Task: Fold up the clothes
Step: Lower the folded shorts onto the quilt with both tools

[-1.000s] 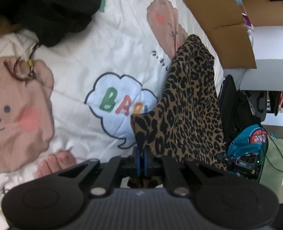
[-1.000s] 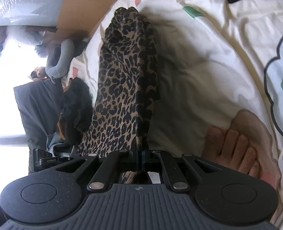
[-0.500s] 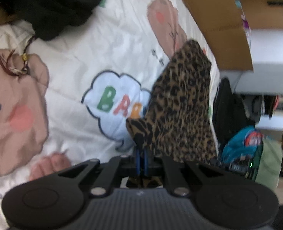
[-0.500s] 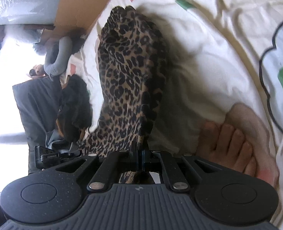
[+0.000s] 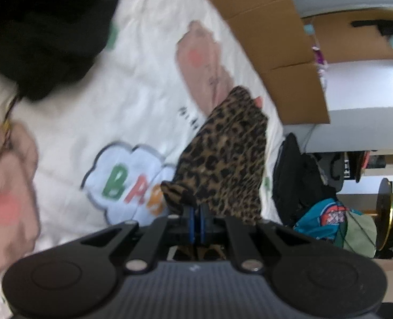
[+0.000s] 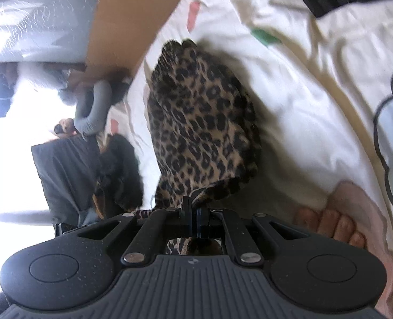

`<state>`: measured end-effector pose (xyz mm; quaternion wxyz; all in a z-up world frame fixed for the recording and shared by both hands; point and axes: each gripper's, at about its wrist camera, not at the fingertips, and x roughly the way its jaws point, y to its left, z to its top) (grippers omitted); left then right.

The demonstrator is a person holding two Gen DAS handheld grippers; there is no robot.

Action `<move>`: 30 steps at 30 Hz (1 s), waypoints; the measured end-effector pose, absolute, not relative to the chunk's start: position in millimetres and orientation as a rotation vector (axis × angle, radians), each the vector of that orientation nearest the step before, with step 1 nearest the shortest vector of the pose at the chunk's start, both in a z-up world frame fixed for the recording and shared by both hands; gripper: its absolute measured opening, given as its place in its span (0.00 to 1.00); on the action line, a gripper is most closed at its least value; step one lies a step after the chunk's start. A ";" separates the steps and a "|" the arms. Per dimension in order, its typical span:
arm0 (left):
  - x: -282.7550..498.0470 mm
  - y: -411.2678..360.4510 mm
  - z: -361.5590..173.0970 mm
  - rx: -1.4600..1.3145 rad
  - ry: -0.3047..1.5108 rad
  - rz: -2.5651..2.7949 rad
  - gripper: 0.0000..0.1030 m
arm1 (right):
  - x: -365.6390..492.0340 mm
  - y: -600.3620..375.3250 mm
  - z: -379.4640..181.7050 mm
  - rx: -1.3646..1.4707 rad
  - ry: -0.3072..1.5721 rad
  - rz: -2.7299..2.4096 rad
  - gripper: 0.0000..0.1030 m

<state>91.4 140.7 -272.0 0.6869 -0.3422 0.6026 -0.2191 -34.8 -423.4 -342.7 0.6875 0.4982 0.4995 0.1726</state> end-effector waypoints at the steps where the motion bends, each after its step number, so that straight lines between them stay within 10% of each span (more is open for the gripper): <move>1: 95.4 140.0 -267.2 -0.763 1.334 -0.495 0.04 | -32.4 -424.5 -341.1 1.119 1.109 0.386 0.01; 30: 180.4 122.3 -255.5 -0.761 1.127 -0.463 0.04 | 39.3 -436.6 -325.8 1.105 0.919 0.349 0.01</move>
